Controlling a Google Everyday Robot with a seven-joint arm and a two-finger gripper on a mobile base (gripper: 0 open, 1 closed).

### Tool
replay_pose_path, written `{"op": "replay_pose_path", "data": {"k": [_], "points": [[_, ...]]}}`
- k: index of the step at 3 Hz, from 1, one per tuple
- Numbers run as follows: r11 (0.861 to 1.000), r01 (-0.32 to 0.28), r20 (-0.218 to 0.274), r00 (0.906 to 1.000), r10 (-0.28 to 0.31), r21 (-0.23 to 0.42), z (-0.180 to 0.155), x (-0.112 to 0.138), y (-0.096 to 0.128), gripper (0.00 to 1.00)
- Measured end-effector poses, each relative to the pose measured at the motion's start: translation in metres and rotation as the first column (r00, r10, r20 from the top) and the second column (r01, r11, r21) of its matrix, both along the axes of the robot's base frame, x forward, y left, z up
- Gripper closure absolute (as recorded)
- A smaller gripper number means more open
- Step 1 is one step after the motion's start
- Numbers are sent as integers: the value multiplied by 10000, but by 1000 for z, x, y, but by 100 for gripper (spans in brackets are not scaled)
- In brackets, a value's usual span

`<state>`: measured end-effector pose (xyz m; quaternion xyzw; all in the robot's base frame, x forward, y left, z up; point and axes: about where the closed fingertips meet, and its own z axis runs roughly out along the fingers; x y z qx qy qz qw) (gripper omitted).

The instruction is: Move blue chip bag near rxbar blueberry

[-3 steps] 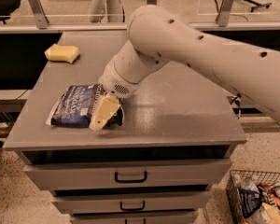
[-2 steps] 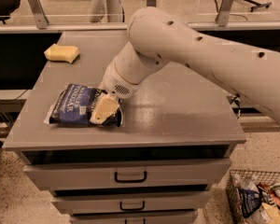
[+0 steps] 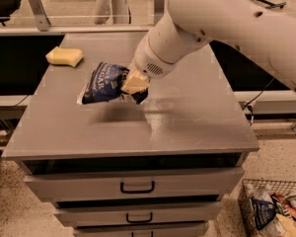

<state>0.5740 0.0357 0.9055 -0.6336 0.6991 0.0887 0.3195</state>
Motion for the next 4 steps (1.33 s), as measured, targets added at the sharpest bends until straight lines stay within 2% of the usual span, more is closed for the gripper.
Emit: {"op": "replay_pose_path", "data": {"k": [1, 2, 3, 4], "points": [[9998, 198, 265, 9995, -198, 23, 14, 6, -9, 100], [9998, 182, 249, 9995, -182, 16, 13, 5, -9, 100], [9984, 479, 767, 9960, -456, -285, 26, 12, -21, 100], [9894, 1244, 1963, 9746, -1077, -748, 65, 36, -47, 100]]}}
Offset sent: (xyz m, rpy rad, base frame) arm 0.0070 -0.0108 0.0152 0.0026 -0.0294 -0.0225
